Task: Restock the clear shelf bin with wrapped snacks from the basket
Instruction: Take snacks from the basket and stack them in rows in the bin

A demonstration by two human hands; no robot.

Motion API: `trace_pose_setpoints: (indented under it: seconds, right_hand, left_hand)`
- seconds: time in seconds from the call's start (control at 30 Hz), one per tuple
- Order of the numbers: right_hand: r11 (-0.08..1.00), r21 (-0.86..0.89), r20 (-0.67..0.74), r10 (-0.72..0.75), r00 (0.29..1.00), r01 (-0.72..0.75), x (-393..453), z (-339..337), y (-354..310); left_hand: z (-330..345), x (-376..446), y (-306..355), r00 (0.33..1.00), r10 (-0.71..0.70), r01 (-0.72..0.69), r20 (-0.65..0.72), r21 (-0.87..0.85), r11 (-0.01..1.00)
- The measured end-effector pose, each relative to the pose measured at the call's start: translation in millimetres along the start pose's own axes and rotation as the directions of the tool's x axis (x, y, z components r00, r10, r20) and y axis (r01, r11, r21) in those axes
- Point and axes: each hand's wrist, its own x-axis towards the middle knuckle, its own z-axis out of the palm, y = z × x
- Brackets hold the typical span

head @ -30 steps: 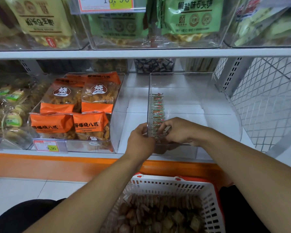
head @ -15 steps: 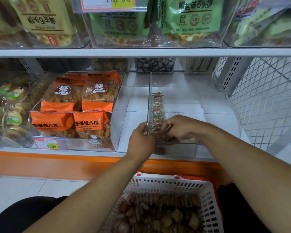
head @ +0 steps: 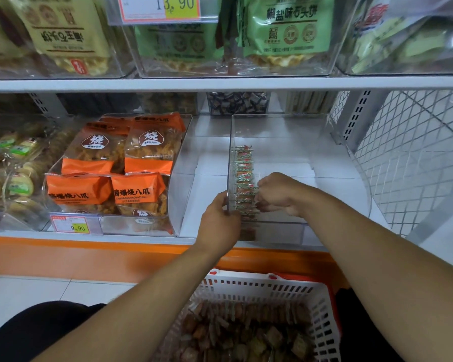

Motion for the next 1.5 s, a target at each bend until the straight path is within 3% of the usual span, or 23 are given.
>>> trace_pose_setpoints:
  seconds: [0.17, 0.27, 0.37, 0.63, 0.73, 0.8, 0.87, 0.97, 1.03, 1.07, 1.1, 1.17, 1.2, 1.23, 1.27, 1.33, 1.43, 1.5]
  right_hand:
    - [0.998, -0.066, 0.037, 0.0, 0.999, 0.003, 3, 12, 2]
    - [0.986, -0.135, 0.058, -0.093, 0.994, 0.1, 1, 14, 3]
    - [0.922, -0.3, 0.024, -0.251, 0.968, 0.246, 3, 18, 6]
    - [0.792, -0.507, 0.163, -0.301, 0.94, 0.341, 8, 25, 12]
    - [0.811, -0.462, 0.045, -0.382, 0.923, 0.359, -4, 24, 15]
    - [0.782, -0.478, -0.189, -0.537, 0.822, 0.4, -18, 22, 14]
    - [0.716, -0.477, -0.35, -0.687, 0.637, 0.51, -36, 24, 13]
    - [0.47, -0.42, -0.349, -0.873, 0.34, 0.776, -64, 42, 24]
    - [0.318, -0.456, -0.228, -0.945, 0.236, 0.831, -74, 64, 47]
    - [0.272, -0.48, -0.126, -0.962, 0.241, 0.834, -75, 75, 62]
    - [0.265, -0.506, 0.005, -0.951, 0.31, 0.821, -75, 86, 79]
    - [0.323, -0.6, 0.311, -0.748, 0.586, 0.732, -66, 108, 116]
    - [0.402, -0.64, 0.369, -0.586, 0.721, 0.655, -60, 118, 137]
    - [0.536, -0.649, 0.337, -0.435, 0.835, 0.541, -52, 128, 159]
    - [0.657, -0.623, 0.278, -0.321, 0.905, 0.425, -46, 136, 180]
    - [0.771, -0.576, 0.228, -0.165, 0.96, 0.27, -36, 150, 220]
    - [0.706, -0.659, 0.248, -0.121, 0.961, 0.259, -19, 164, 264]
    - [0.622, -0.716, 0.334, -0.096, 0.938, 0.319, -8, 174, 274]
  left_hand:
    - [4, 1, -4, 0.999, 0.049, -0.048, -0.008, 0.08, 0.996]
    - [6, 3, -7, 0.998, 0.058, -0.056, -0.023, 0.091, 0.994]
    - [7, 3, -8, 0.997, 0.071, -0.067, -0.032, 0.104, 0.992]
    - [20, -3, -15, 0.983, 0.133, -0.115, -0.13, 0.132, 0.985]
    - [19, -4, -13, 0.985, 0.135, -0.126, -0.112, 0.079, 0.989]
    - [17, -7, -12, 0.984, 0.14, -0.14, -0.114, 0.008, 0.99]
    - [16, -18, -19, 0.973, 0.134, -0.151, -0.188, -0.08, 0.985]
    - [15, -44, -51, 0.919, 0.211, -0.26, -0.333, -0.109, 0.959]
    - [16, -63, -83, 0.937, 0.212, -0.243, -0.279, -0.083, 0.966]
    - [17, -72, -99, 0.96, 0.188, -0.198, -0.209, -0.028, 0.98]
    - [19, -81, -116, 0.982, 0.146, -0.14, -0.117, 0.057, 0.989]
    - [23, -94, -152, 0.995, 0.038, -0.057, 0.094, 0.21, 0.976]
    - [26, -99, -169, 0.978, -0.039, -0.02, 0.205, 0.275, 0.961]
    - [28, -101, -182, 0.948, -0.119, 0.004, 0.297, 0.36, 0.933]
    - [31, -103, -193, 0.915, -0.198, 0.02, 0.35, 0.452, 0.892]
    - [37, -105, -210, 0.882, -0.248, 0.013, 0.4, 0.505, 0.863]
    - [53, -105, -230, 0.866, -0.184, -0.107, 0.464, 0.533, 0.839]
    - [62, -102, -247, 0.86, -0.197, -0.143, 0.472, 0.591, 0.794]
